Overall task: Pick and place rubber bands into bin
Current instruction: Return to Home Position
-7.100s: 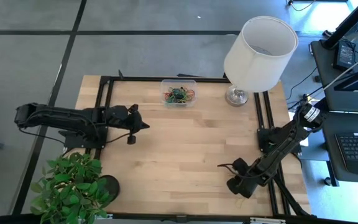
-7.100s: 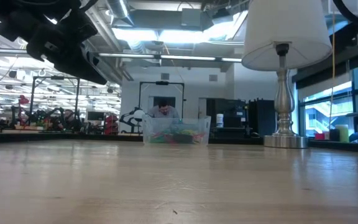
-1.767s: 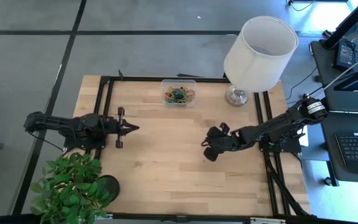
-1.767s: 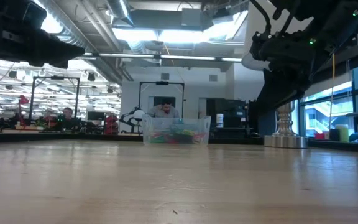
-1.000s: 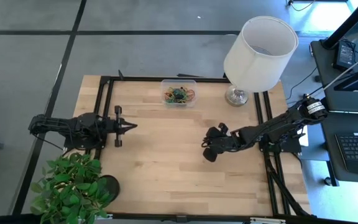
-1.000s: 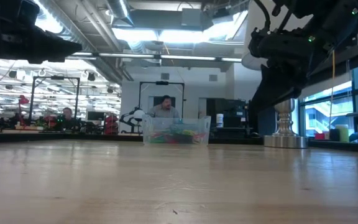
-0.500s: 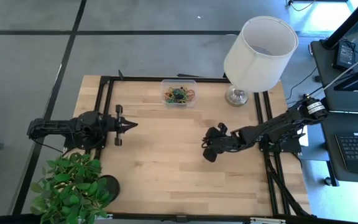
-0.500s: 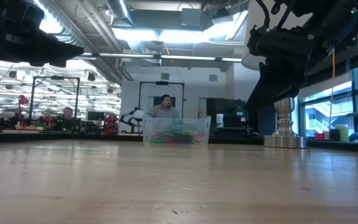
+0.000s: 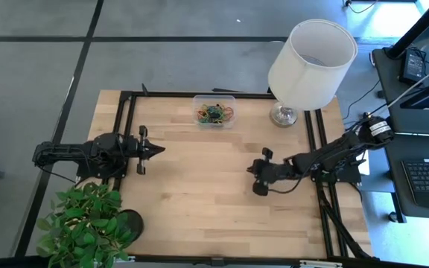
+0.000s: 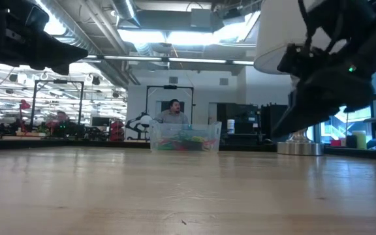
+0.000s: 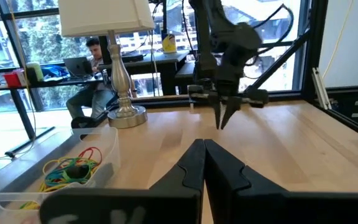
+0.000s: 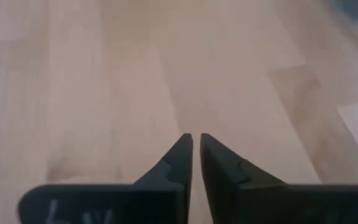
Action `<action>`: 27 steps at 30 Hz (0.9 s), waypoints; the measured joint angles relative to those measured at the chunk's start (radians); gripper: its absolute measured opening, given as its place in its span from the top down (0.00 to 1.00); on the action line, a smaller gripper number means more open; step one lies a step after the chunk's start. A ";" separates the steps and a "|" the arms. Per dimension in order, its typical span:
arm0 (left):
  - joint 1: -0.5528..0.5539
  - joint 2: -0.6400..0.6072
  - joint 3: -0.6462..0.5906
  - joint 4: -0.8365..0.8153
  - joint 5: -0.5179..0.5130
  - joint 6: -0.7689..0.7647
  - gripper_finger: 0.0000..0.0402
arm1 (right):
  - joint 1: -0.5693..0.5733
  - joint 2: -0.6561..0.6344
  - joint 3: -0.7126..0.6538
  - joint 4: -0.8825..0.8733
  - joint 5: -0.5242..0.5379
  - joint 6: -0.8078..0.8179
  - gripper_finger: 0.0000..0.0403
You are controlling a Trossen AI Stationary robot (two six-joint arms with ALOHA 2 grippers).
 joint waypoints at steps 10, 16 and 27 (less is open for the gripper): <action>0.000 0.001 0.000 0.000 0.000 0.000 0.98 | -0.171 -0.220 -0.228 0.277 -0.124 -0.222 0.97; 0.000 0.002 0.000 0.001 0.000 0.000 0.99 | -0.188 -0.431 -0.355 0.316 -0.147 -0.214 0.99; 0.000 0.002 0.000 0.001 0.000 0.000 0.99 | -0.188 -0.834 -0.473 0.279 -0.152 -0.211 0.99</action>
